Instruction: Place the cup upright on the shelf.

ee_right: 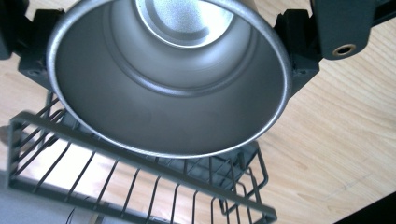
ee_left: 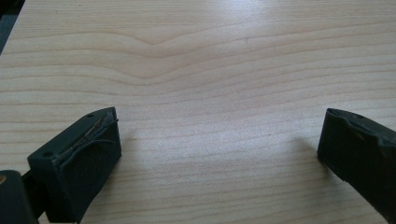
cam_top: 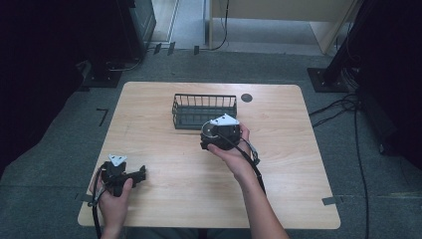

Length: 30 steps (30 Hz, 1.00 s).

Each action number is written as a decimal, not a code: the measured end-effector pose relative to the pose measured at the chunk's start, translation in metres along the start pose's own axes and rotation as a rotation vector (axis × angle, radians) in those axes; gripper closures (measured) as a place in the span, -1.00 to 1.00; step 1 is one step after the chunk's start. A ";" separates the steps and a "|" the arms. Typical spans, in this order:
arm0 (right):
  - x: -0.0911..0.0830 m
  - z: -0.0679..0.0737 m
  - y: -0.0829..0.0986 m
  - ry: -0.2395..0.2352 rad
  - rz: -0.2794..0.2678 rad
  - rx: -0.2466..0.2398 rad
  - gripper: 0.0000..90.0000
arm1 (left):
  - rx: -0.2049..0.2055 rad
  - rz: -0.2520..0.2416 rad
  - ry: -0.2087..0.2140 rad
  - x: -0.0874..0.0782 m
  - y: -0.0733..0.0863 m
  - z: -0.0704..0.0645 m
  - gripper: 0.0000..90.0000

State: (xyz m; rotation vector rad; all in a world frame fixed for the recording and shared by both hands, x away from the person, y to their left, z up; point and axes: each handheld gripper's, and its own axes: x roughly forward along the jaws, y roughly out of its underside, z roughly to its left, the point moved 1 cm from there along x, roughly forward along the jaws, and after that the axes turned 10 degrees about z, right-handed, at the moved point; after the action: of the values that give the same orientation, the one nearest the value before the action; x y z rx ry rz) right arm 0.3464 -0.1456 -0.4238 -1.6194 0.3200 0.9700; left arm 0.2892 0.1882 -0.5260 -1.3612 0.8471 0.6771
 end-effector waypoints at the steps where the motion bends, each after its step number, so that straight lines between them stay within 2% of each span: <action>1: -0.001 -0.001 -0.002 0.000 -0.002 0.000 -0.60 | 0.000 0.000 0.000 0.000 0.000 0.000 -1.00; 7: -0.008 -0.004 -0.013 0.001 -0.025 0.006 -0.60 | 0.000 0.000 0.000 0.000 0.000 0.000 -1.00; 22: -0.015 -0.014 -0.046 0.003 -0.024 -0.003 -0.60 | 0.000 0.001 0.000 0.000 0.000 0.000 -1.00; 30: -0.015 -0.022 -0.065 0.010 -0.028 0.015 -0.60 | 0.000 0.001 0.000 0.000 0.000 0.000 -1.00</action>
State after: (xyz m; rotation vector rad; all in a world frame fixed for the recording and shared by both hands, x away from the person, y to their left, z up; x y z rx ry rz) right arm 0.3895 -0.1507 -0.3686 -1.6119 0.3103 0.9362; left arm 0.2894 0.1881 -0.5260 -1.3608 0.8478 0.6776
